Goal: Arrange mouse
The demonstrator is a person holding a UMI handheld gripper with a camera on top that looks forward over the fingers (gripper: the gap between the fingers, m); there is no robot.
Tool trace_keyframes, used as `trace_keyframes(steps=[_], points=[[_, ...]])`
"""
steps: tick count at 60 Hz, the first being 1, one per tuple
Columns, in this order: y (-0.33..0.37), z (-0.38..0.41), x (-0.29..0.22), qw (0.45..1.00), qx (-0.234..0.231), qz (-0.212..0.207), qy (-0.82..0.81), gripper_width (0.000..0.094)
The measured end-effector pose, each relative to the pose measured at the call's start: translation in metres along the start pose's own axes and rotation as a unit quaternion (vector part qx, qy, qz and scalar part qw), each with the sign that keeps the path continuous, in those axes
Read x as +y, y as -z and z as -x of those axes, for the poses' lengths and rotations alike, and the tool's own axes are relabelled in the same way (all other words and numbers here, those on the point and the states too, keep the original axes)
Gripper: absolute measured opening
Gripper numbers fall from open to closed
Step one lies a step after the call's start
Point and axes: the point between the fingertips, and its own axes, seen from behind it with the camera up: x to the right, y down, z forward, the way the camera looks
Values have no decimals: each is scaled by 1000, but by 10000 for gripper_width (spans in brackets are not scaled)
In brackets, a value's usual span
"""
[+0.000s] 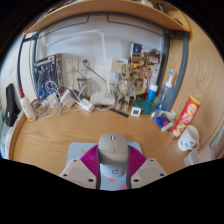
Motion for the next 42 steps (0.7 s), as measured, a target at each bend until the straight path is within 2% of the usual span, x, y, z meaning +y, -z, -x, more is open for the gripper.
trace_keyframes(steps=[13,17,22,33,42], points=[[-40,5,78,998,-32,58,2,355],[-46,11,94,997,-45,68,9,367],[-47,12,92,997,-46,61,5,394],[-49,10,94,996,-48,77,2,513],[-36,1,93,993,-37,110,25,756]])
